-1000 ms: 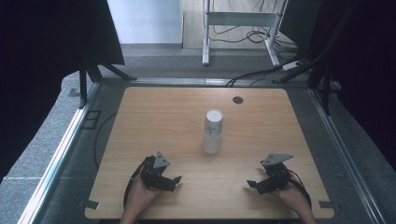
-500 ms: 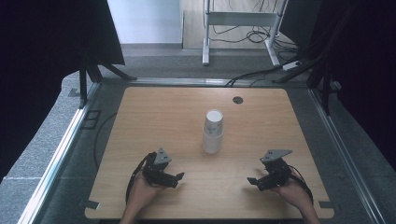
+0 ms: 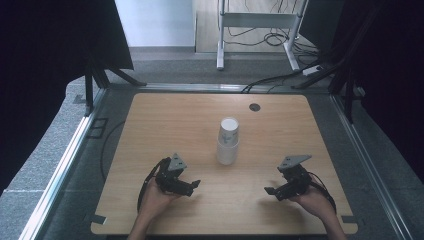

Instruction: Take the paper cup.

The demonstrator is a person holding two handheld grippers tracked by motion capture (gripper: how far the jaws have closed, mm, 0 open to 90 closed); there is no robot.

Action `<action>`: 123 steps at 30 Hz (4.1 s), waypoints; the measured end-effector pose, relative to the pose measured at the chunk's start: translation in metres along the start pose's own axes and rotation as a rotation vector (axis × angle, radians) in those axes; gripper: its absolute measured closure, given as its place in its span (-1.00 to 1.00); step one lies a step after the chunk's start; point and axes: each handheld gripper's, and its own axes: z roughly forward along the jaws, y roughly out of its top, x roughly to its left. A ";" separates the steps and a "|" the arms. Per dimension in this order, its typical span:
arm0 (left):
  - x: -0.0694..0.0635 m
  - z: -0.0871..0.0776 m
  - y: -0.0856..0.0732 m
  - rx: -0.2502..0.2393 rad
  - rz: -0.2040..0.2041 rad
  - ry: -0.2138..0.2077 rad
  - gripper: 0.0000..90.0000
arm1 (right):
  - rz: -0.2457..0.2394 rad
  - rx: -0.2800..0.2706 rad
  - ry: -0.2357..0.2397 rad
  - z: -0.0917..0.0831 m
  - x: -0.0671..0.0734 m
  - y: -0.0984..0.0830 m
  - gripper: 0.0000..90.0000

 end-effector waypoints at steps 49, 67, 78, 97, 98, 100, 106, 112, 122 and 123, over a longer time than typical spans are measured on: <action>0.008 0.015 0.046 -0.026 0.053 -0.029 -0.85 | -0.046 0.079 0.033 -0.015 -0.013 0.061 -0.82; 0.007 0.024 0.062 -0.039 0.074 -0.046 -0.85 | -0.065 0.091 0.060 -0.016 -0.016 0.087 -0.79; 0.005 0.031 0.070 -0.046 0.078 -0.057 -0.85 | -0.083 0.096 0.077 -0.016 -0.014 0.104 -0.80; 0.009 0.040 0.082 -0.068 0.072 -0.074 -0.85 | -0.076 0.131 0.064 -0.017 -0.018 0.138 -0.74; 0.009 0.041 0.083 -0.069 0.073 -0.075 -0.85 | -0.076 0.133 0.067 -0.017 -0.018 0.140 -0.73; 0.009 0.042 0.085 -0.071 0.074 -0.081 -0.85 | -0.079 0.136 0.072 -0.017 -0.018 0.144 -0.71; 0.008 0.046 0.089 -0.080 0.075 -0.082 -0.85 | -0.080 0.152 0.072 -0.015 -0.019 0.156 -0.70; 0.010 0.049 0.091 -0.079 0.075 -0.090 -0.85 | -0.099 0.161 0.069 -0.012 -0.018 0.168 -0.70; 0.011 0.056 0.095 -0.091 0.074 -0.103 -0.85 | -0.095 0.175 0.067 -0.008 -0.018 0.189 -0.68; 0.011 0.056 0.096 -0.092 0.075 -0.103 -0.85 | -0.094 0.177 0.067 -0.007 -0.018 0.191 -0.67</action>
